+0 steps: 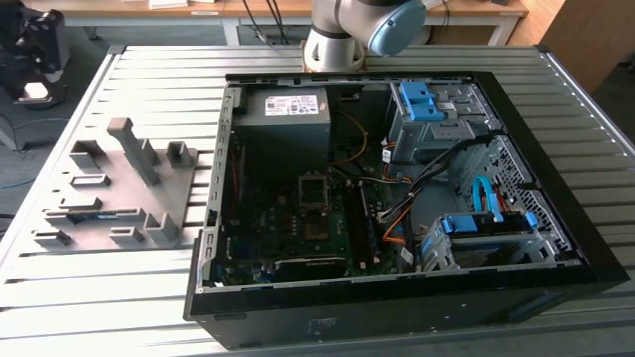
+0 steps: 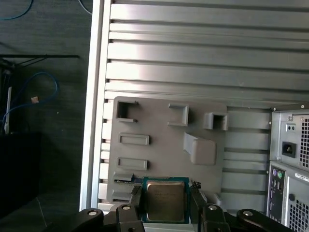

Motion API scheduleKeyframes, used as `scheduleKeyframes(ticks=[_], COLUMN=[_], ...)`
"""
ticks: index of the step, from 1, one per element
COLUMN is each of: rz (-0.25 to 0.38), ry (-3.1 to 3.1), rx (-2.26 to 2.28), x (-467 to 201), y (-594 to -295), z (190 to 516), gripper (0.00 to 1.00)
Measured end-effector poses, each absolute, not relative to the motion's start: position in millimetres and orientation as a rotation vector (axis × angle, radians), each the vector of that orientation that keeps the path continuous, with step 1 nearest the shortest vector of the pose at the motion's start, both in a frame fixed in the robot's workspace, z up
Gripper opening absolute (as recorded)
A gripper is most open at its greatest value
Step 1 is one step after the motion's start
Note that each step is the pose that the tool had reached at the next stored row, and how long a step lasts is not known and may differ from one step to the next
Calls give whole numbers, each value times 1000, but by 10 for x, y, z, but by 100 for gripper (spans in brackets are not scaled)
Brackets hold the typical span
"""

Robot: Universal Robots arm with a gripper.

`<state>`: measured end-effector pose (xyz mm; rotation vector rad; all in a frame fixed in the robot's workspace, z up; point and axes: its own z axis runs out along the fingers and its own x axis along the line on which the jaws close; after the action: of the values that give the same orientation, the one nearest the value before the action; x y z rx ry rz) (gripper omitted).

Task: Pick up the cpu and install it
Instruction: 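Pick up the cpu and move it towards the insertion slot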

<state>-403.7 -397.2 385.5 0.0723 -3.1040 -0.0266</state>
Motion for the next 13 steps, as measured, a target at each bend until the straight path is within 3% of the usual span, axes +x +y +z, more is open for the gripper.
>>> scheduleKeyframes(ticks=[13], rz=[-26], ry=[-3104], rx=[72], x=[-3450], y=[-3972], z=[3854], gripper=[47])
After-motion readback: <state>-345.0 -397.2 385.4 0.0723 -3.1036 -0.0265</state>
